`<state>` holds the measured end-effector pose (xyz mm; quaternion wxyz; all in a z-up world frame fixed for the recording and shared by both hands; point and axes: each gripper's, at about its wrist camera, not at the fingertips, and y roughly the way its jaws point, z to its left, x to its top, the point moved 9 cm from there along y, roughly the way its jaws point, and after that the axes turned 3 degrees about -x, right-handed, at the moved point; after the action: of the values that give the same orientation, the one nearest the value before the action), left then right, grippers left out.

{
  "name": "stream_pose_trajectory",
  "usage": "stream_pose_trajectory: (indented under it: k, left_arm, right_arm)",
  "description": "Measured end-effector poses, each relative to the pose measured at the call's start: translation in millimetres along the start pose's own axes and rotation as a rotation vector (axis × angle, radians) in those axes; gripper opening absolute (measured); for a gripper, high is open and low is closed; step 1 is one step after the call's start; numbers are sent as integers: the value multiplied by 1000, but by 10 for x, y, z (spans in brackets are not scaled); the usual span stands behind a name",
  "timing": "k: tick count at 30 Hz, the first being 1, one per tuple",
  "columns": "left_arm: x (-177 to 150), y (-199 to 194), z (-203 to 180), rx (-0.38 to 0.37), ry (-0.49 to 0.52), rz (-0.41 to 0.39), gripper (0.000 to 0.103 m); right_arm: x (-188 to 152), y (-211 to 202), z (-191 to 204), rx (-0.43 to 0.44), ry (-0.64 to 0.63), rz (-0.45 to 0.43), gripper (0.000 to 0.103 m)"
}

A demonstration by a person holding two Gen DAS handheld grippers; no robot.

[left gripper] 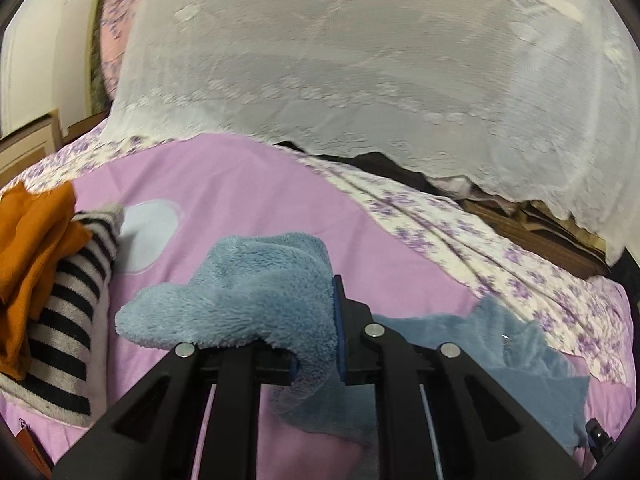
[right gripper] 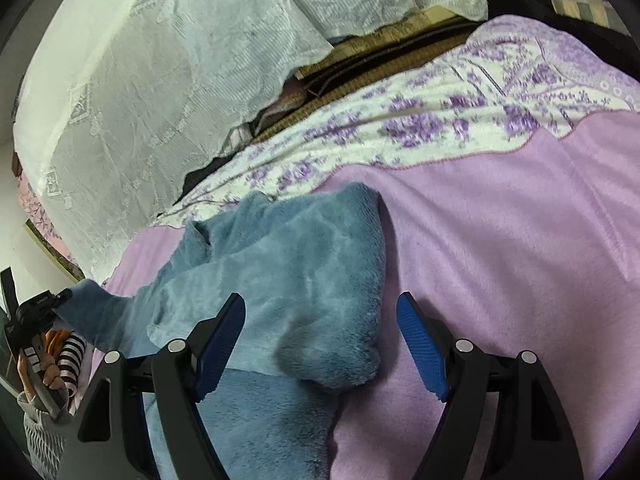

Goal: Fold small clothes

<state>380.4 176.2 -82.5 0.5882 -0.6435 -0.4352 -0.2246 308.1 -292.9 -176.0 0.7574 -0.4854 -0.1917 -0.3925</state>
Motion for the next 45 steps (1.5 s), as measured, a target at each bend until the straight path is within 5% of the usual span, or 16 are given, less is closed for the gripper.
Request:
stream_pose_trajectory:
  k: [23, 31, 35, 37, 39, 42, 45]
  left_arm:
    - [-240, -228, -1792, -157, 236, -17, 12]
    - [-765, -52, -2466, -208, 321, 46, 12]
    - [-1248, 147, -2796, -171, 436, 79, 13]
    - [-1483, 274, -2873, -147, 489, 118, 31]
    - [-1709, 370, -2916, -119, 555, 164, 67]
    - [-1741, 284, -2950, -91, 623, 121, 85]
    - [-1681, 42, -2989, -156, 632, 86, 95]
  right_arm:
    - [141, -256, 45, 122, 101, -24, 79]
    - [179, -262, -74, 143, 172, -19, 79]
    - [205, -251, -161, 142, 210, -19, 79]
    - [210, -245, -195, 142, 225, -18, 79]
    - [212, -243, -221, 142, 235, -18, 79]
    - [217, -245, -235, 142, 242, -20, 79]
    - [217, -244, -233, 146, 240, -21, 79]
